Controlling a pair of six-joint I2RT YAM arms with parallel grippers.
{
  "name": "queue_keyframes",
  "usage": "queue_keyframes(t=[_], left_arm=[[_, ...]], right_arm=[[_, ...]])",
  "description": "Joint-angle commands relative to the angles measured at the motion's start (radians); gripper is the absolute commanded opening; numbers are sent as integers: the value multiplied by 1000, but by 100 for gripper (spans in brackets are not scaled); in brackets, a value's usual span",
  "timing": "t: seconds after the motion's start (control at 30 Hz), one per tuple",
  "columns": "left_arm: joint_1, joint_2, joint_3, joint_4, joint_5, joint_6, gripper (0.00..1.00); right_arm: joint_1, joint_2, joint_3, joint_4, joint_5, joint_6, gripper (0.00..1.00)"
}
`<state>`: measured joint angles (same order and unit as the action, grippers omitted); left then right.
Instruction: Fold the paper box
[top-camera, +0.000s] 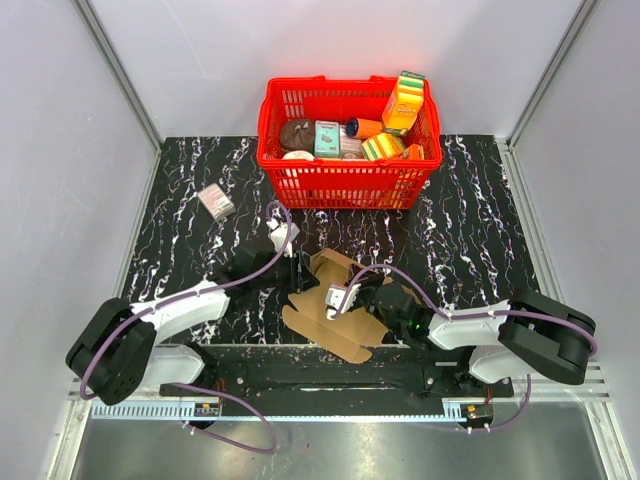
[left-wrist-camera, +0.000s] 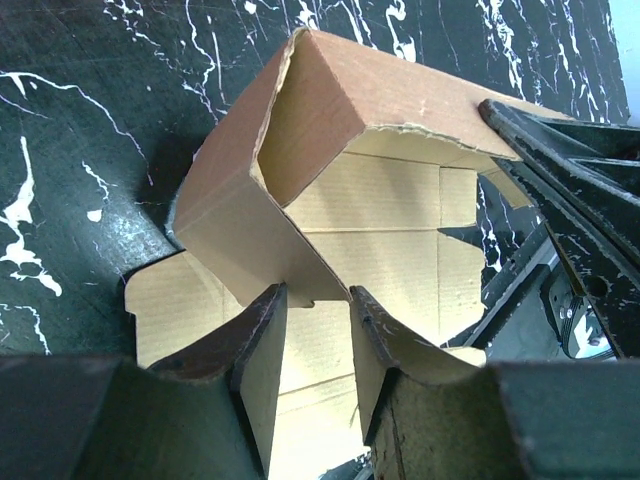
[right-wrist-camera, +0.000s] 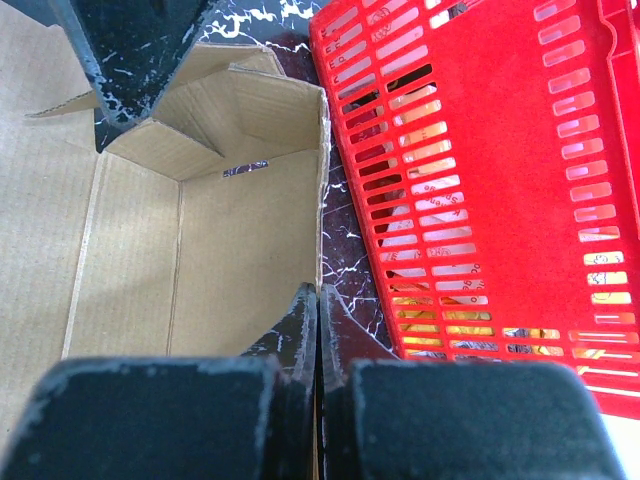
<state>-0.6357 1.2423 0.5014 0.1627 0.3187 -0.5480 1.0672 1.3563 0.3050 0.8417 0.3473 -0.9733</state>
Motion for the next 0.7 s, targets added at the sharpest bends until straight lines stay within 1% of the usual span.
queue_keyframes(t=[0.0, 0.2, 0.33, 0.47, 0.67], left_arm=[[-10, -18, -23, 133, 19, -26, 36], [-12, -63, -53, 144, 26, -20, 37], [-12, -142, -86, 167, 39, -13, 39], [-12, -190, -112, 175, 66, 0, 39], [-12, -322, -175, 256, 94, -18, 39]], right_arm=[[11, -3, 17, 53, -13, -8, 0], [16, 0, 11, 53, -14, -28, 0], [22, 4, 6, 62, 2, -47, 0], [34, 12, 3, 62, 19, -65, 0], [59, 26, 0, 69, 56, -88, 0]])
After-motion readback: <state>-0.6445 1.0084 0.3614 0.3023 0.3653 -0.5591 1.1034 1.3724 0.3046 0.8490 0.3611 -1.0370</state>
